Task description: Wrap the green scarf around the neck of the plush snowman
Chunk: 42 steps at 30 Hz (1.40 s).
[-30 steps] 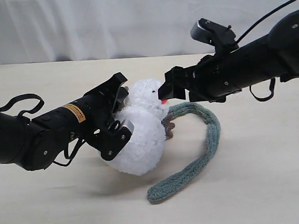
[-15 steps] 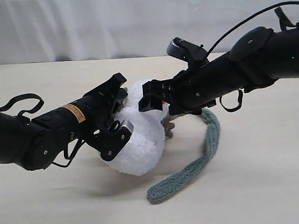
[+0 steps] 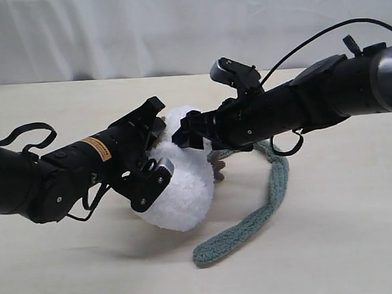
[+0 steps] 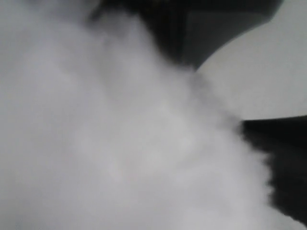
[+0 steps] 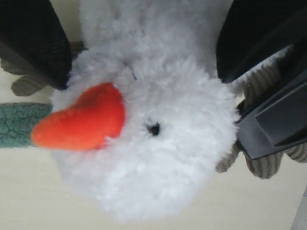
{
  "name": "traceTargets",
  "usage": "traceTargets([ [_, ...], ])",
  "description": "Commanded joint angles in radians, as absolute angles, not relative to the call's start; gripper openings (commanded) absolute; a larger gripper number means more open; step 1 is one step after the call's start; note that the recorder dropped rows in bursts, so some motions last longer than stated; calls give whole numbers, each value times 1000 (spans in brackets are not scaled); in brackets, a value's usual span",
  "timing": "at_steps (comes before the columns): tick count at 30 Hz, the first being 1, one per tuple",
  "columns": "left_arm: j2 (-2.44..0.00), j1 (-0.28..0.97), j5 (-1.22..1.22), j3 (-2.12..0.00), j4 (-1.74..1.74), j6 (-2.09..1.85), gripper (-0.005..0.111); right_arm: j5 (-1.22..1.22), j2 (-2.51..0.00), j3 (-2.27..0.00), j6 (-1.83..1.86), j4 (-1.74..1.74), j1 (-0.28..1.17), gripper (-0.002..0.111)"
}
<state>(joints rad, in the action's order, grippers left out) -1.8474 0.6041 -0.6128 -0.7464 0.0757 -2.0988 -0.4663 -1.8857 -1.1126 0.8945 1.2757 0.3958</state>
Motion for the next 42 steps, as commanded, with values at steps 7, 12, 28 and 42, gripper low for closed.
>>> traceTargets([
  [7, -1842, 606, -619, -752, 63, -2086, 0, -426, -1888, -1111, 922, 1355, 398, 87],
  [12, -1842, 606, -619, -752, 63, -2086, 0, -423, -1888, -1111, 920, 1350, 398, 88],
  [28, -1842, 606, -611, -752, 64, -2086, 0, -585, -2031, -1150, 981, 1470, 456, 105],
  [42, -1842, 606, -613, -752, 66, -1958, 0, -587, -2065, -1184, 1112, 1471, 456, 4],
])
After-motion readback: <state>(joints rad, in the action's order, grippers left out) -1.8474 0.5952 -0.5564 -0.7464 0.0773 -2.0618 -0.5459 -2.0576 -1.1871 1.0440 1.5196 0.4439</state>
